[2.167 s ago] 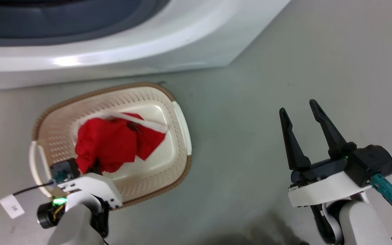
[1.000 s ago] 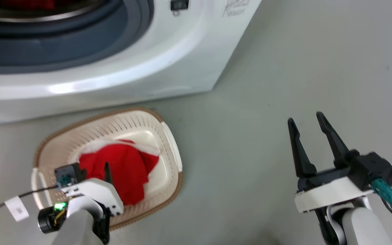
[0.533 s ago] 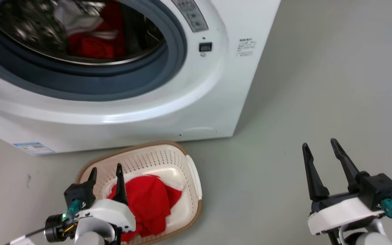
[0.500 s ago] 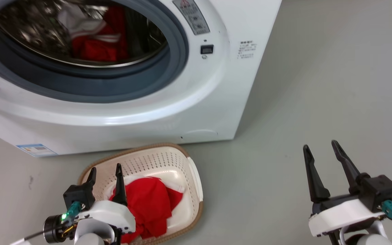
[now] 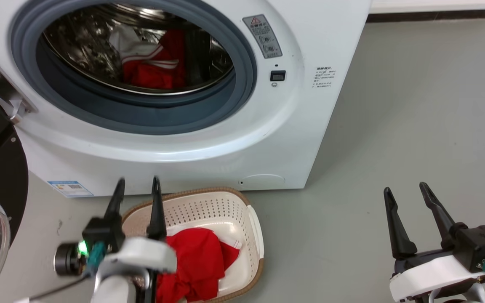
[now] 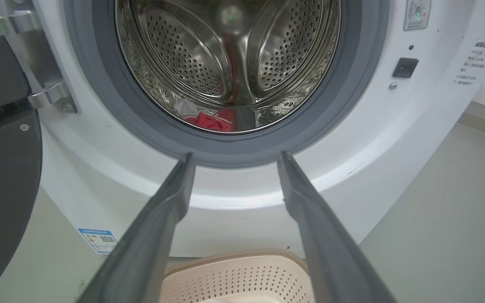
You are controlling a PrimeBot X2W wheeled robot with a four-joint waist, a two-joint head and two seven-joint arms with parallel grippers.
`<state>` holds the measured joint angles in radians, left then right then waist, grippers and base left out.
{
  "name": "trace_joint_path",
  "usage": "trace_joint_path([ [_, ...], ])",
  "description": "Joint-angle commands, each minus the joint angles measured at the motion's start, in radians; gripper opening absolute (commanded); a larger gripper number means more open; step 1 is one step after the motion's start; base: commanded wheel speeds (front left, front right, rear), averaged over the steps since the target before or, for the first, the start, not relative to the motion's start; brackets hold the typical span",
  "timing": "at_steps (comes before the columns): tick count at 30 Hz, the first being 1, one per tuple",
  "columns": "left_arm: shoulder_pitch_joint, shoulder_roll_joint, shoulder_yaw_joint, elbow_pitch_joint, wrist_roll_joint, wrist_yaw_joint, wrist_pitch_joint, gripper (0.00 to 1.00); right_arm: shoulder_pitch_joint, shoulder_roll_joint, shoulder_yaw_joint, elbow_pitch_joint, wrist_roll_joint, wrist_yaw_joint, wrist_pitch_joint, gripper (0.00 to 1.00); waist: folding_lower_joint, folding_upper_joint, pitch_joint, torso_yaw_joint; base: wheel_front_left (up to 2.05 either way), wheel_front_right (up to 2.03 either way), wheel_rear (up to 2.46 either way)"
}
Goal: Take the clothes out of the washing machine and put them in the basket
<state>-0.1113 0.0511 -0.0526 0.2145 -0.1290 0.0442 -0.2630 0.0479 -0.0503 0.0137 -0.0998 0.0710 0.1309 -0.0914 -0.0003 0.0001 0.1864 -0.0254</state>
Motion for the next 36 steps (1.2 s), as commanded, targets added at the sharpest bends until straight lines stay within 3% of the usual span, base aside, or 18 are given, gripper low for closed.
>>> trace_joint_path([
  [1,-0.049,-0.001,0.0,0.008,0.001,-0.003,-0.003,1.0,-0.002,0.0,0.005,-0.011,0.003,0.0,0.002,1.0,0.0003,-0.0001,0.021,0.001,0.0,0.0,0.0],
  [23,-0.636,0.137,0.03,0.436,0.024,-0.052,0.006,1.0,-0.139,0.0,0.073,0.023,0.042,0.0,-0.056,1.0,0.0003,-0.0001,0.294,-0.09,0.0,0.0,0.0],
  [36,-0.917,0.237,0.028,0.623,0.027,-0.068,0.123,1.0,-0.207,0.0,0.118,0.077,0.07,0.0,-0.101,1.0,0.0003,-0.0001,0.409,-0.154,0.0,0.0,0.0],
])
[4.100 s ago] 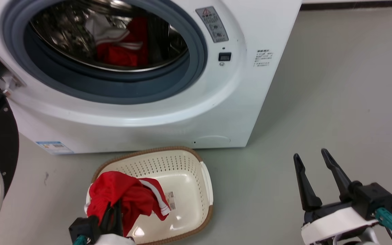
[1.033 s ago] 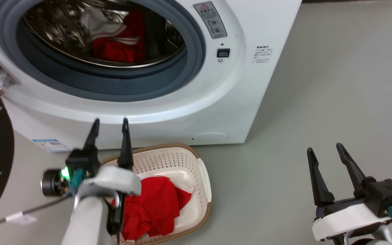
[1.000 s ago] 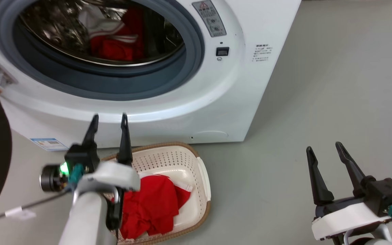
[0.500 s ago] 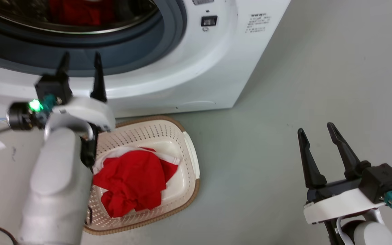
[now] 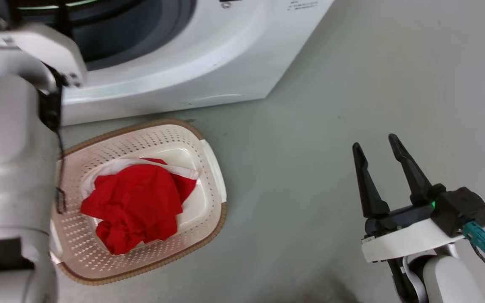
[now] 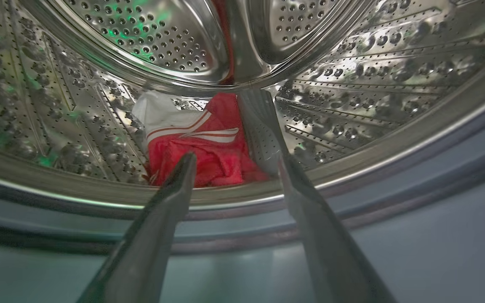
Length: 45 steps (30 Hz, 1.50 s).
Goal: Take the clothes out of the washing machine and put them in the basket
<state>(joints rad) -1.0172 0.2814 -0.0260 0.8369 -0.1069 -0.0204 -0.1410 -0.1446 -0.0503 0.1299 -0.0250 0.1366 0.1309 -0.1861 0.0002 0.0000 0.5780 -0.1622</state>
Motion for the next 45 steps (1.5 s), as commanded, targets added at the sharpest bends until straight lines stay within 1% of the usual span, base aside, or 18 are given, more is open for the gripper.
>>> trace_joint_path([
  [1,-0.032,0.017,-0.001,0.013,0.007,-0.003,0.013,1.0,-0.021,0.0,0.009,0.007,0.006,0.0,-0.01,1.0,-0.0002,0.0,0.026,-0.026,0.0,0.0,0.0],
  [9,-0.197,0.101,-0.002,0.131,0.002,-0.027,0.142,1.0,-0.05,0.0,0.04,0.045,0.038,0.0,-0.039,1.0,-0.0002,0.0,0.076,-0.092,0.0,0.0,0.0],
  [14,-0.275,0.158,-0.016,0.181,0.017,-0.025,0.234,1.0,-0.064,0.0,0.062,0.063,0.058,0.0,-0.053,1.0,-0.0002,0.0,0.111,-0.136,0.0,0.0,0.0],
  [22,-0.404,0.253,-0.038,0.194,0.033,-0.042,0.436,1.0,-0.08,0.001,0.103,0.086,0.097,0.0,-0.072,1.0,-0.0002,0.0,0.179,-0.199,0.0,0.0,0.0],
  [25,-0.436,0.283,-0.042,0.19,0.033,-0.046,0.529,1.0,-0.085,0.001,0.12,0.092,0.108,0.0,-0.074,1.0,-0.0002,0.0,0.202,-0.22,0.0,0.0,0.0],
  [30,-0.464,0.327,-0.04,0.178,0.028,-0.034,0.696,1.0,-0.083,0.0,0.141,0.099,0.121,0.0,-0.078,1.0,-0.0002,0.0,0.223,-0.251,0.0,0.0,0.0],
  [33,-0.462,0.341,-0.041,0.159,0.025,-0.024,0.781,1.0,-0.082,0.001,0.149,0.101,0.127,0.0,-0.08,1.0,-0.0002,0.0,0.232,-0.261,0.0,0.0,0.0],
  [36,-0.437,0.349,-0.036,0.129,0.018,-0.002,0.848,1.0,-0.085,0.001,0.158,0.103,0.134,0.0,-0.08,1.0,-0.0002,0.0,0.234,-0.268,0.0,0.0,0.0],
  [37,-0.426,0.352,-0.035,0.114,0.02,0.006,0.864,0.1,-0.087,0.001,0.16,0.102,0.136,0.0,-0.08,1.0,-0.0002,0.0,0.234,-0.27,0.0,0.0,0.0],
  [38,-0.418,0.355,-0.034,0.096,0.019,0.012,0.875,0.0,-0.089,0.001,0.162,0.1,0.138,0.0,-0.08,1.0,-0.0002,0.0,0.234,-0.272,0.0,0.0,0.0],
  [41,-0.395,0.368,-0.033,0.027,0.022,0.031,0.867,0.0,-0.093,0.001,0.167,0.098,0.147,0.0,-0.08,1.0,-0.0002,0.0,0.232,-0.276,0.0,0.0,0.0],
  [45,-0.357,0.383,-0.036,-0.064,0.03,0.048,0.818,0.0,-0.094,0.0,0.167,0.099,0.149,0.0,-0.081,1.0,-0.0002,0.0,0.226,-0.279,0.0,0.0,0.0],
])
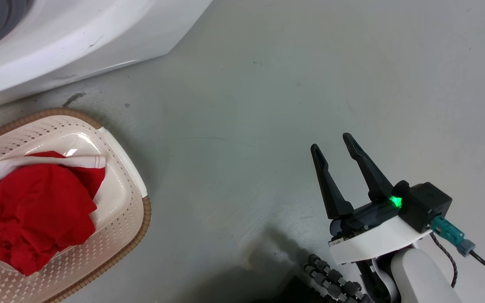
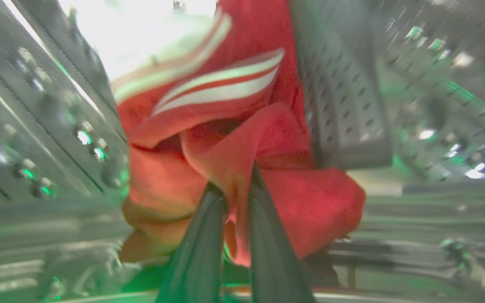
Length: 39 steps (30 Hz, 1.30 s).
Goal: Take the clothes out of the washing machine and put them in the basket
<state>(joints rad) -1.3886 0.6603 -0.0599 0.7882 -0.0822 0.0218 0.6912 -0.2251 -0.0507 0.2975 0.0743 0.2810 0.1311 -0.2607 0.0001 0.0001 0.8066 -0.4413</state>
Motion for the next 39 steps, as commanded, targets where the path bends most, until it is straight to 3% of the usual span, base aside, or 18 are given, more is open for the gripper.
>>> trace_joint_path([
  [1,0.025,0.009,-0.004,-0.037,0.008,0.007,-0.032,0.0,-0.014,0.001,-0.001,0.0,0.005,-0.001,-0.006,1.0,-0.0001,-0.0001,-0.005,-0.001,0.0,0.0,0.0],
  [12,0.126,0.007,-0.029,-0.167,0.024,0.034,-0.347,0.0,-0.013,0.001,-0.027,0.008,-0.009,-0.001,-0.006,1.0,-0.0001,-0.0001,-0.07,0.014,0.0,0.0,0.0],
  [23,0.308,-0.1,-0.018,-0.066,-0.058,0.036,-0.707,0.0,0.04,0.0,-0.09,0.023,-0.048,-0.001,-0.005,1.0,-0.0001,-0.0001,-0.263,0.067,0.0,0.0,0.0],
  [33,0.454,-0.186,-0.006,0.104,-0.133,-0.013,-0.914,0.0,0.105,0.0,-0.145,0.016,-0.07,-0.001,0.03,1.0,-0.0001,-0.0001,-0.428,0.11,0.0,0.0,0.0],
  [39,0.57,-0.241,0.019,0.12,-0.175,-0.033,-0.955,0.0,0.147,0.0,-0.166,0.002,-0.082,-0.001,0.047,1.0,-0.0001,-0.0001,-0.517,0.136,0.0,0.0,0.0],
])
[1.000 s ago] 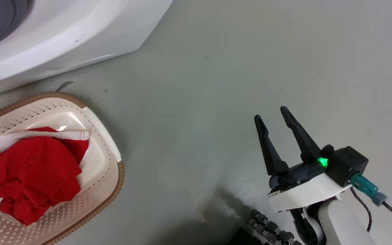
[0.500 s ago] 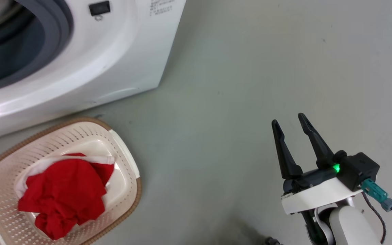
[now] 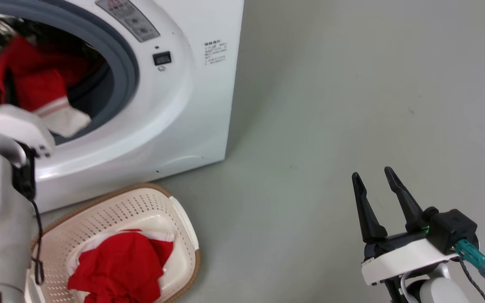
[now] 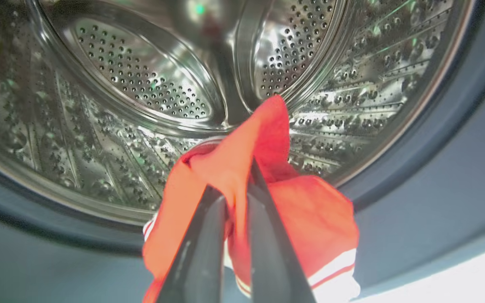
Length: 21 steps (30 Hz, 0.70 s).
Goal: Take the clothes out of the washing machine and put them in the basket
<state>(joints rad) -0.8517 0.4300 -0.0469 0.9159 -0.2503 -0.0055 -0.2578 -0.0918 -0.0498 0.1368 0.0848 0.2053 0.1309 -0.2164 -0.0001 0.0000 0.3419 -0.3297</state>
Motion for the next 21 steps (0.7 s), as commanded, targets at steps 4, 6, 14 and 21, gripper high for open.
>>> trace_joint_path([
  [4,0.133,-0.044,0.035,-0.109,-0.019,-0.01,-0.009,0.0,0.04,-0.001,-0.025,-0.021,-0.016,0.0,0.018,1.0,0.0001,0.0,-0.101,0.047,0.0,0.0,0.0],
  [6,0.198,-0.068,0.048,-0.176,-0.011,-0.006,-0.009,0.0,0.052,0.0,-0.033,-0.029,-0.022,0.0,0.025,1.0,0.0001,0.0,-0.124,0.06,0.0,0.0,0.0],
  [14,0.386,-0.137,0.084,-0.409,0.012,-0.011,-0.009,0.0,0.105,-0.001,-0.055,-0.062,-0.039,0.0,0.058,1.0,0.0001,0.0,-0.195,0.105,0.0,0.0,0.0],
  [21,0.576,-0.203,0.087,-0.622,0.029,-0.001,-0.009,0.0,0.153,-0.001,-0.058,-0.09,-0.046,0.0,0.084,1.0,0.0001,0.0,-0.238,0.134,0.0,0.0,0.0],
])
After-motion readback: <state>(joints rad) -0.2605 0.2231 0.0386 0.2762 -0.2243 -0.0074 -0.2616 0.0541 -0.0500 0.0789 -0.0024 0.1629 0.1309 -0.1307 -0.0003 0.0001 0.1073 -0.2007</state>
